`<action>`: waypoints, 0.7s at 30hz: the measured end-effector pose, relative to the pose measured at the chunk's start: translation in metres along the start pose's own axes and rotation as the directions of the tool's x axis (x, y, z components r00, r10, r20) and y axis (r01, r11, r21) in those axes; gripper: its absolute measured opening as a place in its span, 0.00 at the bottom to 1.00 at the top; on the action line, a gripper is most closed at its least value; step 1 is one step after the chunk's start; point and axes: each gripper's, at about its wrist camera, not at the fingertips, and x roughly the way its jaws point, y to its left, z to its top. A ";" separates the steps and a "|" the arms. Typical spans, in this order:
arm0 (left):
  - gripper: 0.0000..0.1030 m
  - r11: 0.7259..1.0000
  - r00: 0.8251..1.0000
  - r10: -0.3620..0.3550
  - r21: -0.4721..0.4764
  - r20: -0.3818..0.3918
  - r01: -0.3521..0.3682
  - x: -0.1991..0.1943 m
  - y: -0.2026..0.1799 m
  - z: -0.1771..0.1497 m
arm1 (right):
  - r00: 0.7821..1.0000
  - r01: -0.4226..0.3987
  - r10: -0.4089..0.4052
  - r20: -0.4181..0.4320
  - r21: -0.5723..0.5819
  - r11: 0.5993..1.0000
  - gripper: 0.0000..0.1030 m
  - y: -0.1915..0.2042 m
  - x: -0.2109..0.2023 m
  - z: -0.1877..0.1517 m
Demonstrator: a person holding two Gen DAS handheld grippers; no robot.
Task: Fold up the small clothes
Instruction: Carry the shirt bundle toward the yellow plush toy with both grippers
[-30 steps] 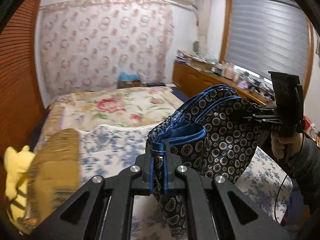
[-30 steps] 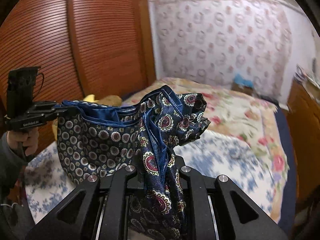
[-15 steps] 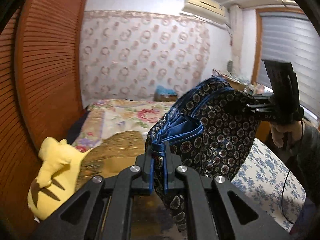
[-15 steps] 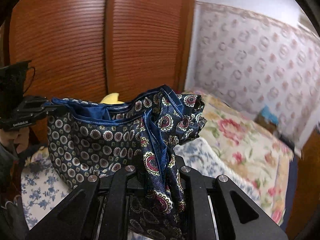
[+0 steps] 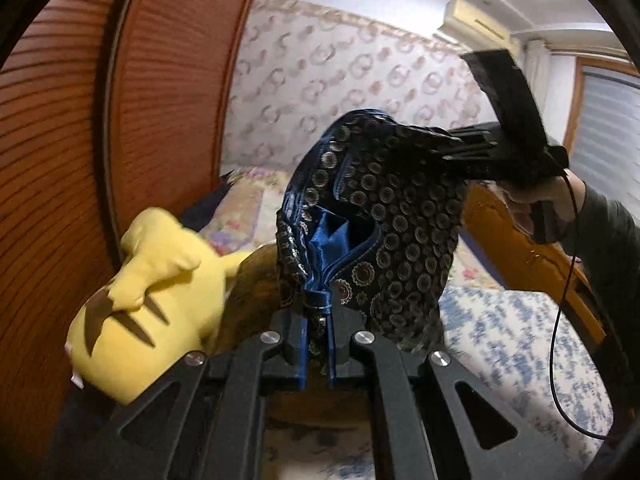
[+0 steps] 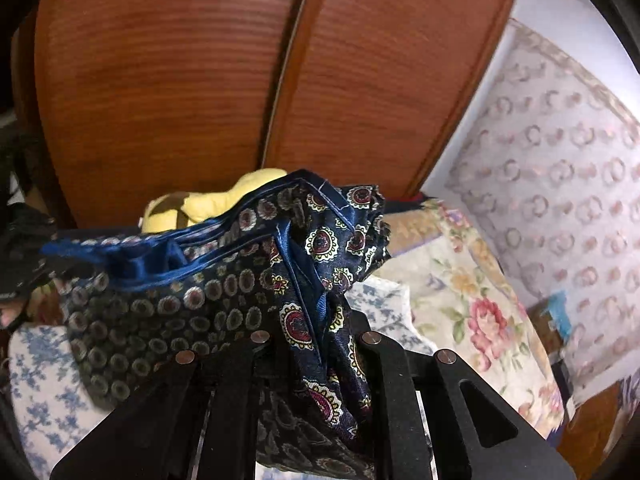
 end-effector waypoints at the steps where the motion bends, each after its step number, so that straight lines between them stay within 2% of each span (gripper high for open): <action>1: 0.04 1.000 1.000 0.012 -0.008 -0.009 -0.012 0.003 0.005 -0.003 | 1.000 -0.008 0.008 -0.007 -0.003 1.000 0.10 0.002 0.013 0.003; 3: 0.04 0.999 0.999 0.032 -0.030 -0.033 -0.033 0.011 0.010 -0.011 | 1.000 0.004 -0.004 -0.016 0.001 1.000 0.11 0.002 0.036 0.005; 6: 0.05 0.996 0.996 0.057 -0.058 -0.063 -0.061 0.019 0.020 -0.020 | 0.999 0.020 -0.016 -0.050 0.078 0.997 0.19 -0.009 0.061 0.004; 8: 0.06 0.995 0.995 0.055 -0.077 -0.082 -0.061 0.023 0.024 -0.023 | 0.998 0.045 -0.040 -0.038 0.139 0.989 0.36 -0.019 0.065 0.003; 9: 0.07 0.995 0.993 0.062 -0.077 -0.099 -0.070 0.026 0.026 -0.025 | 0.999 0.053 -0.049 -0.022 0.167 0.985 0.42 -0.022 0.061 0.001; 10: 0.08 0.994 0.992 0.070 -0.071 -0.108 -0.078 0.028 0.025 -0.026 | 0.998 0.062 -0.061 -0.012 0.198 0.978 0.52 -0.028 0.060 0.000; 11: 0.10 0.994 0.991 0.072 -0.070 -0.109 -0.080 0.028 0.025 -0.026 | 0.997 0.079 -0.079 -0.009 0.227 0.971 0.55 -0.033 0.059 -0.003; 13: 0.13 0.994 0.992 0.072 -0.071 -0.107 -0.080 0.027 0.025 -0.026 | 0.993 0.115 -0.120 0.003 0.269 0.956 0.56 -0.037 0.055 -0.010; 15: 0.17 0.994 0.991 0.078 -0.063 -0.107 -0.085 0.025 0.024 -0.025 | 0.992 0.118 -0.127 0.013 0.296 0.948 0.56 -0.037 0.050 -0.019; 18: 0.37 0.994 0.991 0.090 -0.053 -0.103 -0.096 0.022 0.026 -0.024 | 0.996 0.065 -0.080 0.030 0.333 0.941 0.57 -0.035 0.048 -0.037; 21: 0.44 0.991 0.988 0.124 -0.037 -0.091 -0.128 0.017 0.027 -0.023 | 1.000 -0.017 0.009 0.024 0.367 0.930 0.56 -0.024 0.060 -0.051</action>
